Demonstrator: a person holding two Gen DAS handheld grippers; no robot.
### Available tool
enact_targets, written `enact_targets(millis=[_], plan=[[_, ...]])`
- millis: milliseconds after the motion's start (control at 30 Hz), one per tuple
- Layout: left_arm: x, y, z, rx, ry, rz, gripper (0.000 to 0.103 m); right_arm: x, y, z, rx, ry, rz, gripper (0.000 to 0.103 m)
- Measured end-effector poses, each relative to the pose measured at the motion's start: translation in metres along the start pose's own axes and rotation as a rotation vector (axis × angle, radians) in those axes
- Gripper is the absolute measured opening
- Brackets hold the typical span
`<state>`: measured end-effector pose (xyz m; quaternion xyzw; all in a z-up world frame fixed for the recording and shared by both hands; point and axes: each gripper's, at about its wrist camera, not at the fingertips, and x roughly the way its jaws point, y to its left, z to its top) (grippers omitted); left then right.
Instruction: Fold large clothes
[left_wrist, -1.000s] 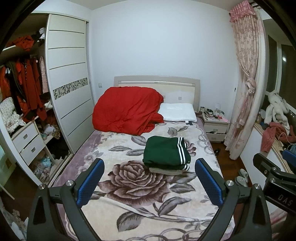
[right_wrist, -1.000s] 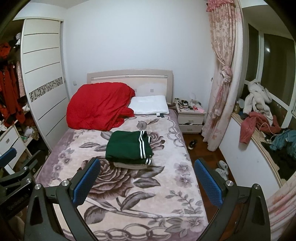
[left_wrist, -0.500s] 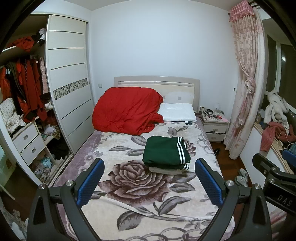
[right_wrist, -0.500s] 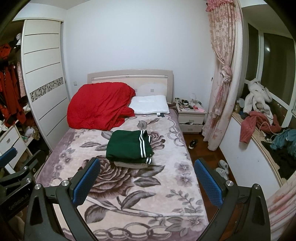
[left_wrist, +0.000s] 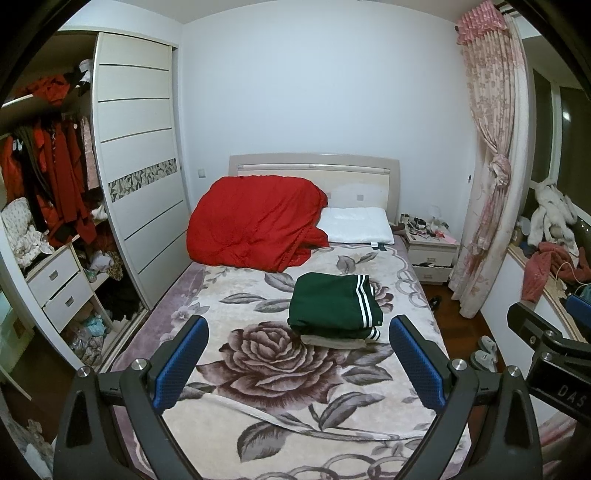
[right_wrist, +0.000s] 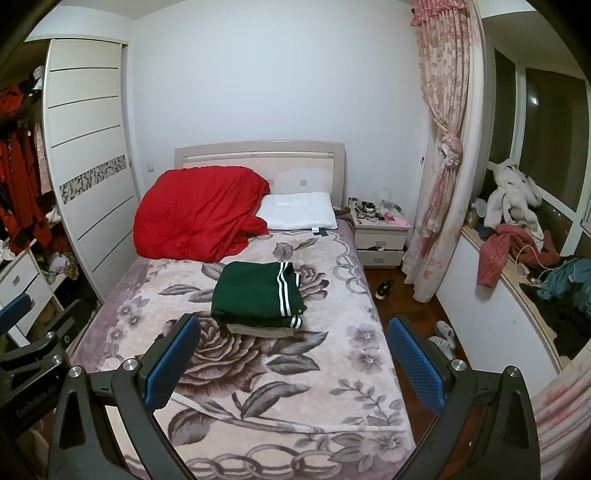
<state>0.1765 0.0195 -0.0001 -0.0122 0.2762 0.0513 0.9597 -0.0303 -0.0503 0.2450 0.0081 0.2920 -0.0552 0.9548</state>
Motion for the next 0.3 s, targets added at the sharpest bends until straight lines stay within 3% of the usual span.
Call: enact_targets(millis=[300], plan=[[-0.003,0.010,0.002,-0.011,-0.008,0.014,0.100,-0.007,0.000,-0.007,0.008,0.002,-0.003,0.103]])
